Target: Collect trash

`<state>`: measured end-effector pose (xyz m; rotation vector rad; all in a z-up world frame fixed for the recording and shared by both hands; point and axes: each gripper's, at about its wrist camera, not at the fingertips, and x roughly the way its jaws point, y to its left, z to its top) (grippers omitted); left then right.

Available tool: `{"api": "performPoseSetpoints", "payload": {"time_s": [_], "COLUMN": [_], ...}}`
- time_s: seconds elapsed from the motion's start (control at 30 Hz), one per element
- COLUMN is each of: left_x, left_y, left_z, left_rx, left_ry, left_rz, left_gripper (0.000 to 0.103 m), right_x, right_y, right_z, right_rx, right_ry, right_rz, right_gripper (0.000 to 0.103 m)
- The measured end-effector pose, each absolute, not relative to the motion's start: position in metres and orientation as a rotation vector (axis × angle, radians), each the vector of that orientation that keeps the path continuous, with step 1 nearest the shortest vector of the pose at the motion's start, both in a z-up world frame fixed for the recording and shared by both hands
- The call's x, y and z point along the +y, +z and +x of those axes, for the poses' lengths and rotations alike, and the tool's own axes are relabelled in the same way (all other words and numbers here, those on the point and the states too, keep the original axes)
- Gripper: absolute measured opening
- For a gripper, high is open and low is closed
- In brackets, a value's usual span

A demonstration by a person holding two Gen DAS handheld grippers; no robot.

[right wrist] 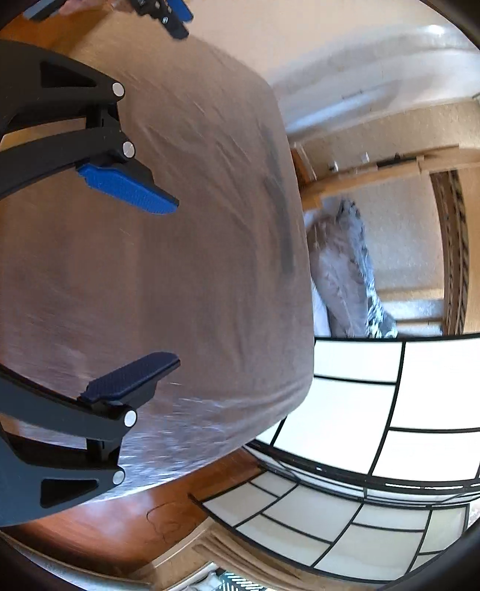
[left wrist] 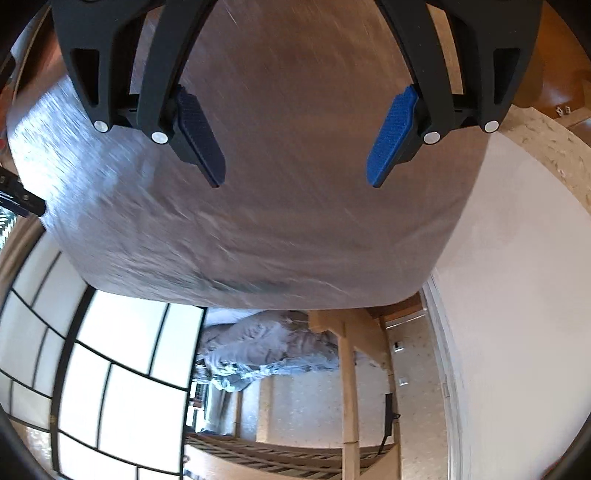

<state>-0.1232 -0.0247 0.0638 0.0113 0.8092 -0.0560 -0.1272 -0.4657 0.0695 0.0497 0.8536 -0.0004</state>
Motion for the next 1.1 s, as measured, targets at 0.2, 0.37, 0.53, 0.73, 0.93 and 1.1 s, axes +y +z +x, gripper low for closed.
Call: {"api": "performPoseSetpoints", "payload": {"time_s": [0.2,0.37,0.53,0.73,0.93,1.1], "left_x": [-0.006,0.004,0.002,0.005,0.005,0.004], "left_y": [0.035,0.015,0.007,0.004,0.003,0.003], "left_z": [-0.057,-0.032,-0.026,-0.02,-0.016,-0.016], "left_rx": [0.867,0.906,0.928,0.956,0.956,0.956], "left_ry": [-0.027,-0.022,-0.006,0.012,0.012,0.012], "left_rz": [0.007,-0.013,-0.005,-0.017,-0.015,-0.015], "left_gripper": [0.08,0.08,0.084,0.102,0.102,0.102], "right_x": [-0.482,-0.495,-0.504,-0.512,-0.511,-0.51], "right_y": [0.042,0.025,0.013,0.007,0.006,0.005], "right_z": [-0.068,-0.038,-0.023,-0.021,-0.02,-0.024], "right_rx": [0.899,0.93,0.955,0.945,0.958,0.957], "right_ry": [-0.081,-0.107,-0.106,-0.112,-0.115,-0.115], "right_rz": [0.029,0.048,0.025,0.028,0.026,0.026], "right_gripper": [0.077,0.077,0.077,0.094,0.099,0.099]}}
